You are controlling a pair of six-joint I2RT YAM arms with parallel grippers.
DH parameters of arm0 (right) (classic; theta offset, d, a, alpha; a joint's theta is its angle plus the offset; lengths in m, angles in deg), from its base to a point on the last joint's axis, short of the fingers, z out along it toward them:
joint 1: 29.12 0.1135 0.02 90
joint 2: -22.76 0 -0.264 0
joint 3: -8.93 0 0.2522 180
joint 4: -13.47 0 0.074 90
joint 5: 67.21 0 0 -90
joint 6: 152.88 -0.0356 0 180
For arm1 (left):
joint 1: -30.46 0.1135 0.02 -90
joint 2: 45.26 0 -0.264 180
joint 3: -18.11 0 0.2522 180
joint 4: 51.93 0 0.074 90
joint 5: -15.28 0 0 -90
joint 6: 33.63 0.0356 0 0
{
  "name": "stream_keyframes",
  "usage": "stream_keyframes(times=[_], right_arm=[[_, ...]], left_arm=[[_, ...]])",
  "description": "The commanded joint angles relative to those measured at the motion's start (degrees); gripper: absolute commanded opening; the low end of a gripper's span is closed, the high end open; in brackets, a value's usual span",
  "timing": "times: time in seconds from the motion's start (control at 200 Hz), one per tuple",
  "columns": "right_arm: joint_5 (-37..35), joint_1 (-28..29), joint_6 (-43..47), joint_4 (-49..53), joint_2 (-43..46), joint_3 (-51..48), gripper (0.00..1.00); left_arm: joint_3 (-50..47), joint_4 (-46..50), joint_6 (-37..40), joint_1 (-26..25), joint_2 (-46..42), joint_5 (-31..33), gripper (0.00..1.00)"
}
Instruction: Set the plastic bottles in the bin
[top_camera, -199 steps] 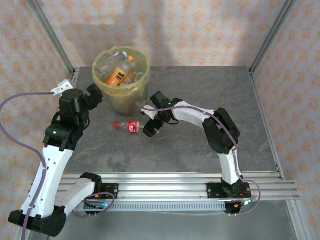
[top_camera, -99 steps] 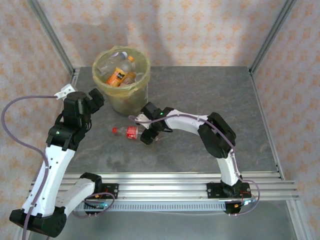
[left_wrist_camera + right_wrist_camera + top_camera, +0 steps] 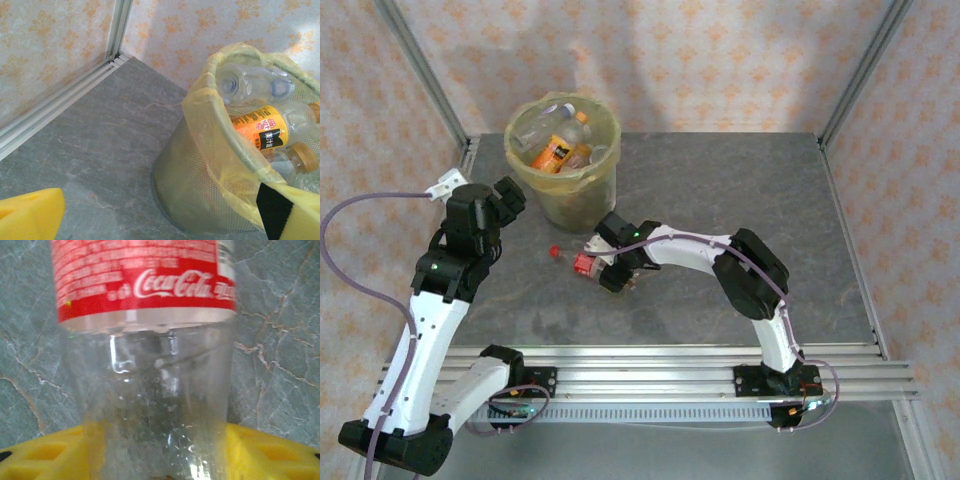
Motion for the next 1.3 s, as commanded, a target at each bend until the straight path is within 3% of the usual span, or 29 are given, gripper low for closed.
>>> stream_keyframes(times=[0.0, 0.335, 0.555, 0.696, 0.811, 1.001, 1.161, 1.296], right_arm=[[-0.53, 1.01, 0.17, 2.80, -1.18, 1.93, 0.57], [-5.40, 3.96, 0.80, 5.13, 3.81, 1.39, 0.33], [-3.74, 4.39, -1.31, 1.83, 13.44, -3.48, 0.25], [-3.45, 4.33, -3.55, -4.08, 22.58, -9.23, 0.23], [-6.23, 4.32, -6.35, -7.61, 28.66, -12.19, 0.12], [-9.76, 4.33, -11.87, -16.48, 38.00, -17.44, 0.06], [-17.39, 4.07, -17.45, -24.53, 44.88, -20.70, 0.06], [-18.99, 3.22, -21.13, -30.08, 48.03, -22.18, 0.06]], left_arm=[[1.06, 1.35, -0.76, 0.21, -0.86, 2.50, 1.00], [1.35, 1.88, -0.92, 0.20, -1.74, 3.34, 1.00], [2.37, 1.79, 0.29, 0.20, -2.84, 0.29, 1.00], [5.64, 1.37, 2.66, 0.20, -2.71, -8.73, 1.00], [9.24, -0.78, 5.41, 0.21, -2.80, -20.82, 1.00], [13.65, -3.95, 5.53, 0.26, -1.32, -38.10, 1.00], [14.49, -5.22, 5.69, -0.10, 0.73, -45.28, 1.00], [14.65, -7.40, 5.72, -2.83, 3.43, -48.82, 1.00]])
